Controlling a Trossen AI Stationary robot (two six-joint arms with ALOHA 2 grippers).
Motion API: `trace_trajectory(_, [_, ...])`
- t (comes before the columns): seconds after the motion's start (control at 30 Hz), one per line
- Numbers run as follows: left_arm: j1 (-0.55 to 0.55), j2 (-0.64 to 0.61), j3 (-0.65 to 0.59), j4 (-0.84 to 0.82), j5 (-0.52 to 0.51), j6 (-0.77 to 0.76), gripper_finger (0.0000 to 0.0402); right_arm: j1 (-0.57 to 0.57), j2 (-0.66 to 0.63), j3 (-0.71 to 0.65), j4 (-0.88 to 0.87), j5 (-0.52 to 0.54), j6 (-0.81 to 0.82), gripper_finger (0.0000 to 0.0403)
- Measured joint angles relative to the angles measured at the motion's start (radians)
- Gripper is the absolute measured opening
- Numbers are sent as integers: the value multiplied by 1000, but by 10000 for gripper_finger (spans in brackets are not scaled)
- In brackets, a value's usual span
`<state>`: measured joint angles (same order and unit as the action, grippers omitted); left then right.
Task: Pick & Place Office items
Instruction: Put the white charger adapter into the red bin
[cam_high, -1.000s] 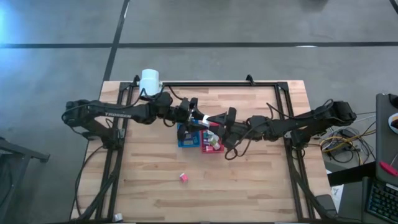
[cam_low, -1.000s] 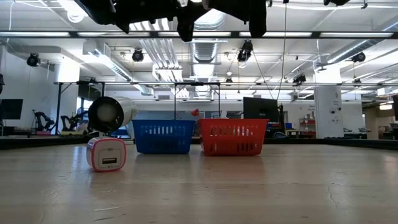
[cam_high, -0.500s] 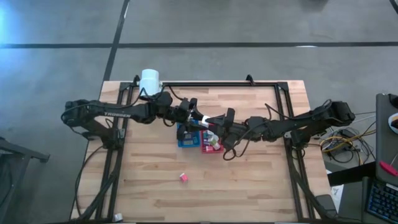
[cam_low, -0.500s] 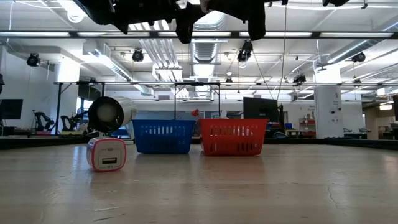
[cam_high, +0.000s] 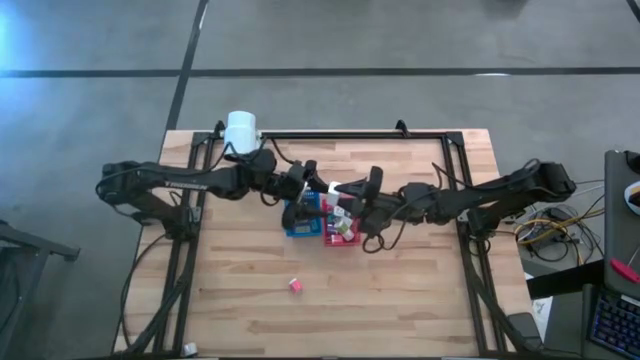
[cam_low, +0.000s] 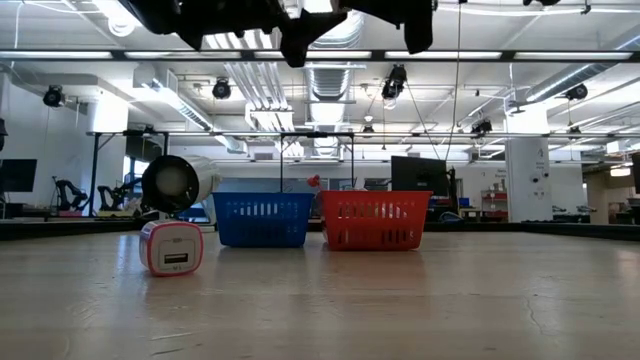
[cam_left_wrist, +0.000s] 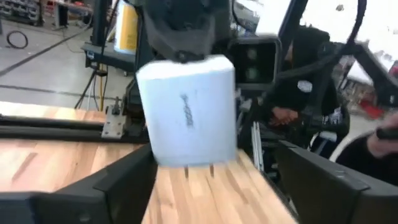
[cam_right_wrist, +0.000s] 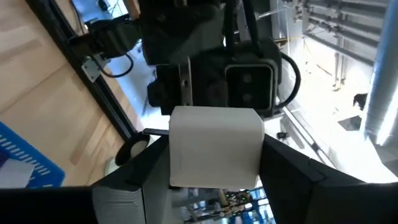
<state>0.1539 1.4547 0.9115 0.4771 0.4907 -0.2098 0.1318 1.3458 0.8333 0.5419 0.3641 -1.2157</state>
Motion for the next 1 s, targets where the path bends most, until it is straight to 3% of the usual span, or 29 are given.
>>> trace_trajectory(0.27, [0,-161,-13,-323,9,178,345,0,-96,-3,-144,-8,161,195])
trace_trajectory(0.4, [-3,-294,-100,-376,-116,196,338,0,-185,-5,-285,-94,296,195])
trace_trajectory(0.53, [-3,-442,-217,-375,-168,195,312,0,-293,-32,-352,-174,407,195])
trace_trajectory(0.67, [-3,-589,-333,-372,-239,199,252,0,-395,-74,-408,-223,515,195])
trace_trajectory(0.83, [-3,-761,-464,-361,-275,217,143,-17,-542,-155,-401,-381,687,195])
trace_trajectory(1.0, [-3,-898,-580,-317,-290,220,24,-50,-680,-246,-403,-389,871,195])
